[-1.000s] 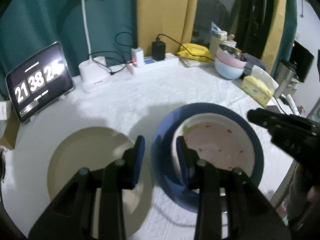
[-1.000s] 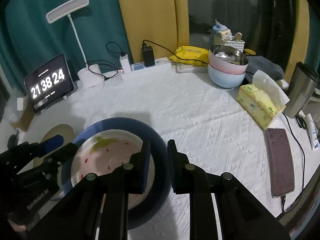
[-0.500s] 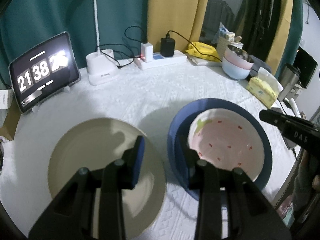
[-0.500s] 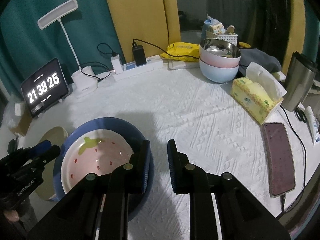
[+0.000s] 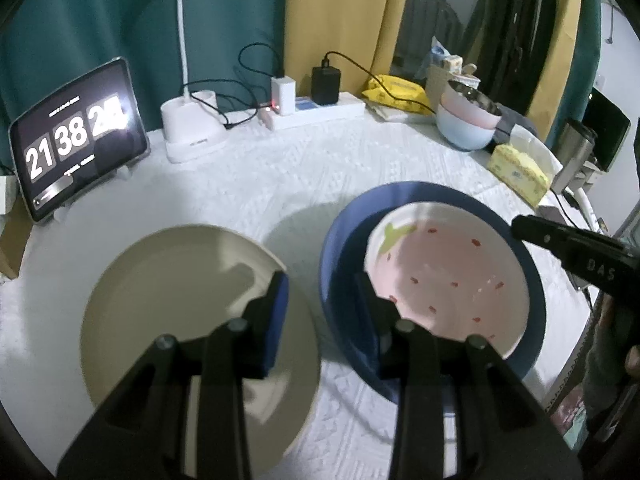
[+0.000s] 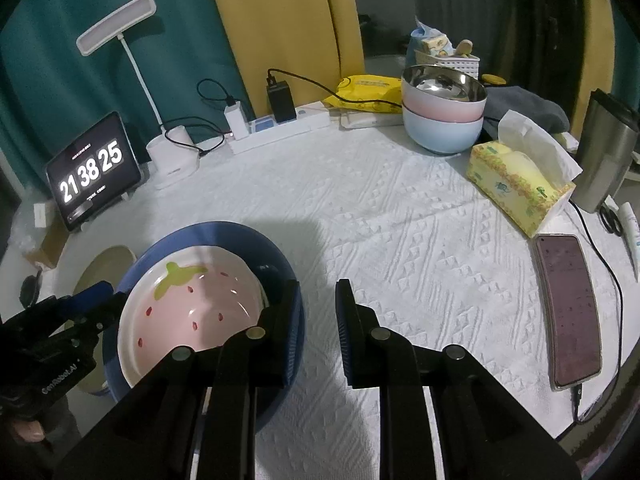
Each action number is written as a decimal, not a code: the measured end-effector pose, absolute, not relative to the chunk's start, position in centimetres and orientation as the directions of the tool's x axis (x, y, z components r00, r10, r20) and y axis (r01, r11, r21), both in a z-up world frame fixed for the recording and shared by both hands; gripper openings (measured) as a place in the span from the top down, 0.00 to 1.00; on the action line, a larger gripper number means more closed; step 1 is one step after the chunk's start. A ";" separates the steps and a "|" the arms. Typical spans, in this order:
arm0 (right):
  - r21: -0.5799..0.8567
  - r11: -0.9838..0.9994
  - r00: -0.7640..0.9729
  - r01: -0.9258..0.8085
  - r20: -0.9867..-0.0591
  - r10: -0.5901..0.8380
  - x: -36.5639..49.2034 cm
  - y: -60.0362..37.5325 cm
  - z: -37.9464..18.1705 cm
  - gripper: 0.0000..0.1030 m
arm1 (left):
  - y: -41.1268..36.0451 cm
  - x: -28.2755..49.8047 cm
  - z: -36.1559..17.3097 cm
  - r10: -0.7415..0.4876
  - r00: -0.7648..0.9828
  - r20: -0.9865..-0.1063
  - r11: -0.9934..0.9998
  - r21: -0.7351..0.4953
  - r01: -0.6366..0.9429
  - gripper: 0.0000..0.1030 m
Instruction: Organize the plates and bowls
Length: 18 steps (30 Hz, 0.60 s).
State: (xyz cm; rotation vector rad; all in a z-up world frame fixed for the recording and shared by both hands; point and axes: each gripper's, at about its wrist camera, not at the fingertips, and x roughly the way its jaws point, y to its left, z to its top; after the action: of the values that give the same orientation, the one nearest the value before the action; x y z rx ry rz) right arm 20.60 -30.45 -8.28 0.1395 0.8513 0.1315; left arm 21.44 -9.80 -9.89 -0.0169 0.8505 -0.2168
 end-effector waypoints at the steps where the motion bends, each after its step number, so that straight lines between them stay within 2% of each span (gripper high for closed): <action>1: 0.178 0.982 0.653 -0.063 -0.736 0.175 20.6 -30.5 -8.3 0.81 | -9.8 21.5 -10.0 -0.199 0.638 -0.744 0.978 -0.104 0.183 0.65; 13: 0.219 0.971 0.668 -0.094 -0.709 0.225 20.4 -31.1 -8.5 0.80 | -10.1 22.0 -10.8 -0.199 0.639 -0.743 0.976 -0.088 0.202 0.65; 15: 0.232 0.967 0.650 -0.105 -0.720 0.244 20.6 -31.1 -8.8 0.74 | -10.0 22.0 -10.8 -0.206 0.645 -0.736 0.974 -0.090 0.209 0.65; 18: 0.253 0.961 0.614 -0.114 -0.742 0.268 20.7 -30.8 -10.2 0.73 | -9.8 22.0 -10.8 -0.210 0.653 -0.728 0.973 -0.089 0.214 0.65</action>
State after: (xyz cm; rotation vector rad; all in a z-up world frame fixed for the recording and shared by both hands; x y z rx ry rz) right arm 20.67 -30.77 -10.16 0.1875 0.8833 0.2221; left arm 21.99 -9.81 -10.82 0.0052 0.8250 -0.2407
